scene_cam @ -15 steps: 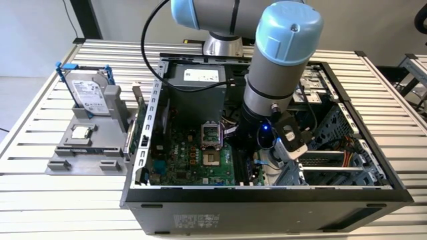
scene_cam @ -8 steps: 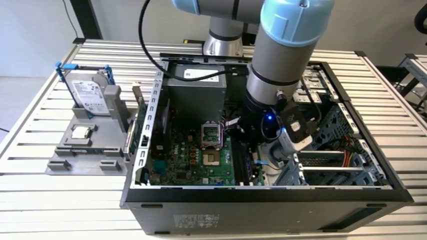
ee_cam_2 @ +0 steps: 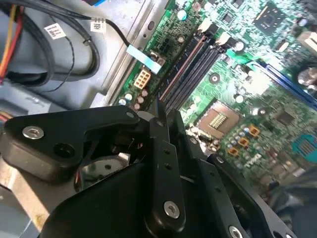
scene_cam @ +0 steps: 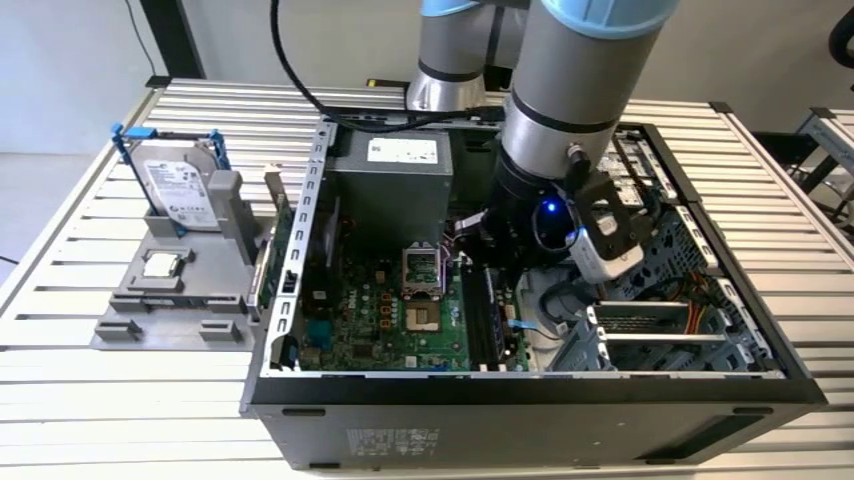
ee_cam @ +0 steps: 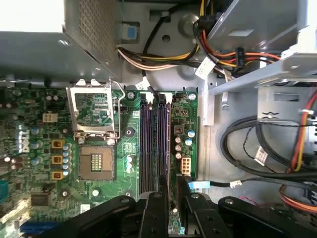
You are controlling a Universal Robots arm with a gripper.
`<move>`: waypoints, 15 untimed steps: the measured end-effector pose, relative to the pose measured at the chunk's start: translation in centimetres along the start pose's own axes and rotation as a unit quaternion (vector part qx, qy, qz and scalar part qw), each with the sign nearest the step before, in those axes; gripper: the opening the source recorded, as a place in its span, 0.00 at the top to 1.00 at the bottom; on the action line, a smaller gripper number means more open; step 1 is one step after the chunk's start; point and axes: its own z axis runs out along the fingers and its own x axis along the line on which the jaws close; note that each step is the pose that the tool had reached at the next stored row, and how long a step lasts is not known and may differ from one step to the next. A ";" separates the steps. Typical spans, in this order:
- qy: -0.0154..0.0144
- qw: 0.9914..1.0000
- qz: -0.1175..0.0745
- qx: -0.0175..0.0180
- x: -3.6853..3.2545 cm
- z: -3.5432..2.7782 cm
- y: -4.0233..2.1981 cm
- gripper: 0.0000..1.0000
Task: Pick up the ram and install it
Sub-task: 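Insert the ram into the slot, then press down the ram until it locks into place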
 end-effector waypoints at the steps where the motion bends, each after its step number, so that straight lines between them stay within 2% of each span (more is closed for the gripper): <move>1: 0.000 1.000 0.000 0.000 -0.01 -0.45 0.01 0.00; 7: 0.000 1.000 0.000 0.000 -0.09 -3.02 0.06 0.00; 15: 0.000 1.000 0.000 0.000 -0.10 -3.12 0.06 0.00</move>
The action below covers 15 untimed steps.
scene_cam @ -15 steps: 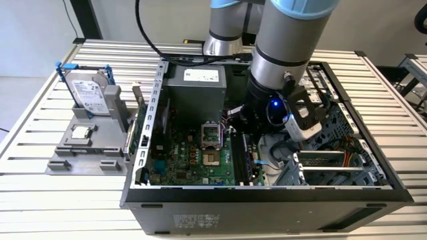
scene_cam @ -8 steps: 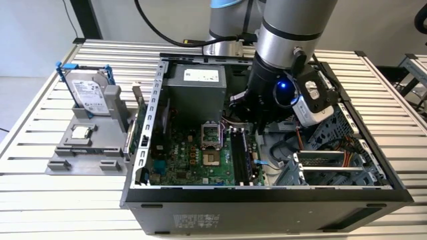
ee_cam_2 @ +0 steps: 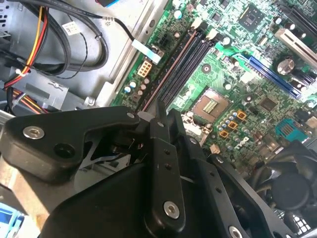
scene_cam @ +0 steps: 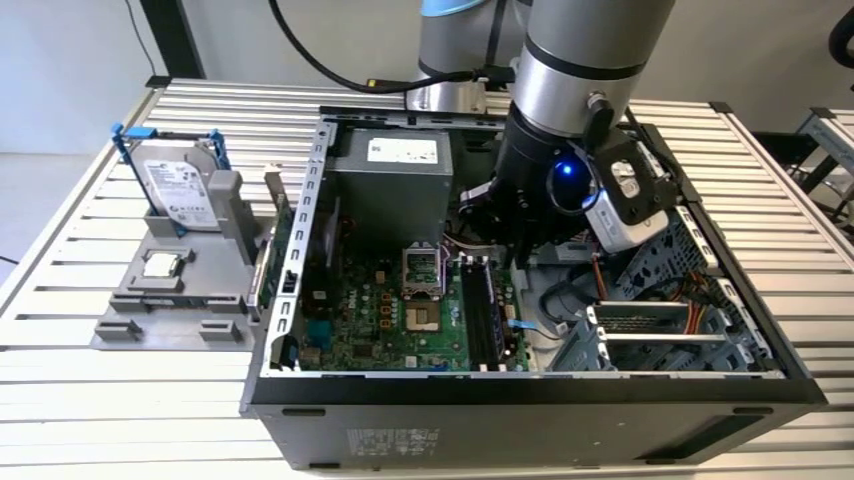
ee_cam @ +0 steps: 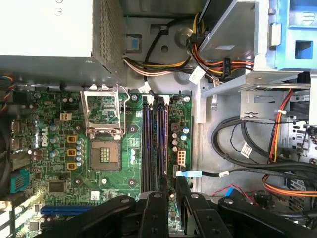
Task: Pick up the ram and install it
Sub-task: 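Press down the ram until it locks into place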
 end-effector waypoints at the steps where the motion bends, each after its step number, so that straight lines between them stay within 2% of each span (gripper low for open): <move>1: 0.000 1.000 0.000 0.000 0.00 -0.01 0.00 0.00; 4: 0.000 1.000 0.000 0.000 0.00 -0.02 0.00 0.00; 5: 0.000 1.000 0.000 0.000 0.00 -0.02 0.00 1.00; 15: 0.000 1.000 0.000 0.000 0.00 -0.19 0.00 1.00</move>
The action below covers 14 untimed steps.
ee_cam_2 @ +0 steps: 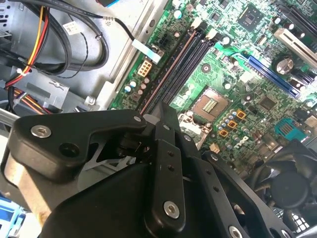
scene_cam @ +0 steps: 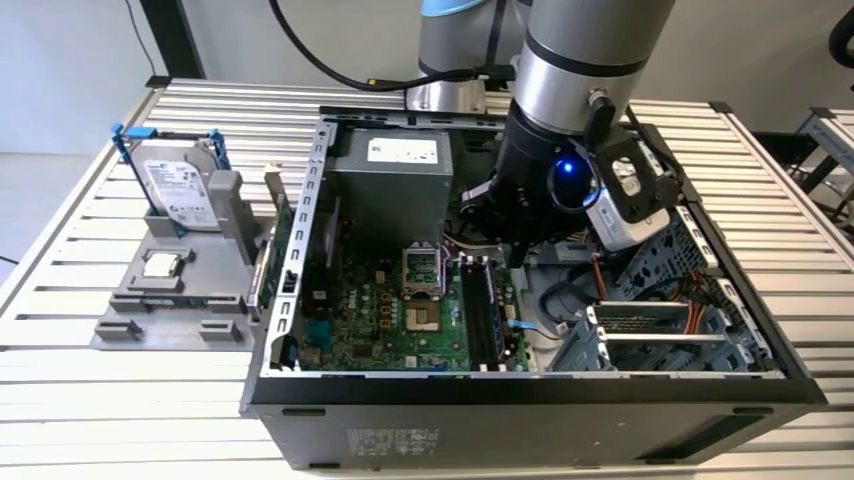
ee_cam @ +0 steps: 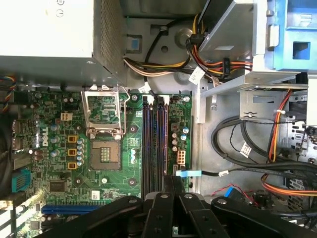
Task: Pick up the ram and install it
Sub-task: 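Press down the ram until it locks into place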
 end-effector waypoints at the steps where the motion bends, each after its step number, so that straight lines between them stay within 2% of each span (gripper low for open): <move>1: 0.000 1.000 0.000 0.000 0.00 0.00 0.00 1.00; 9: 0.000 1.000 -0.002 0.000 0.00 -0.03 0.00 1.00; 14: 0.000 1.000 -0.023 -0.001 0.00 -0.04 0.00 1.00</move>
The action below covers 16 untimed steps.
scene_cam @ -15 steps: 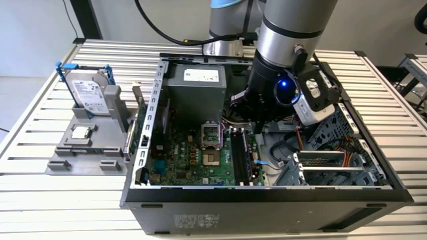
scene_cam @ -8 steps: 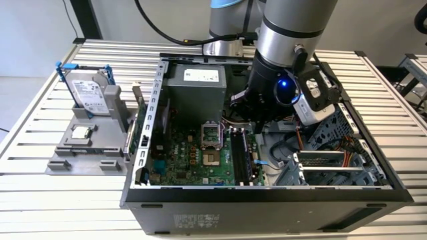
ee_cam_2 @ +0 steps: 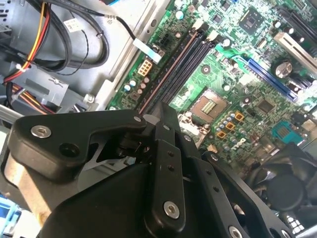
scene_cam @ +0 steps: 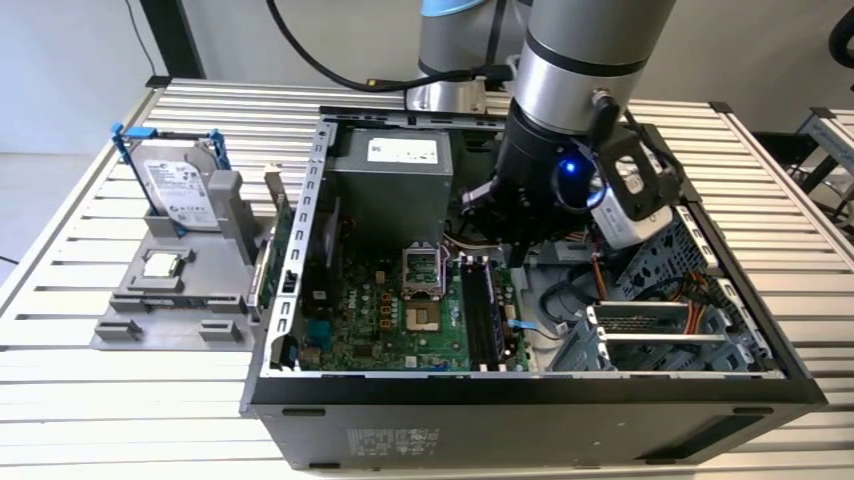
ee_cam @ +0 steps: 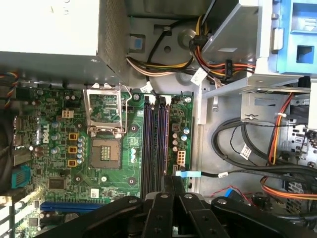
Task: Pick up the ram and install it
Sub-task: 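Press down the ram until it locks into place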
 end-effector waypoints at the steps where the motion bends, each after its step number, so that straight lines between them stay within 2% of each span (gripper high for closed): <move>1: 0.000 1.000 -0.007 0.000 0.00 0.01 0.00 1.00; 5: 0.001 0.999 -0.033 -0.001 0.00 0.01 0.00 1.00; 8: 0.001 0.998 -0.057 -0.002 0.00 0.01 0.00 1.00; 12: 0.002 0.996 -0.089 -0.003 0.00 0.01 0.00 1.00; 16: 0.002 0.993 -0.119 -0.004 0.00 0.01 0.00 1.00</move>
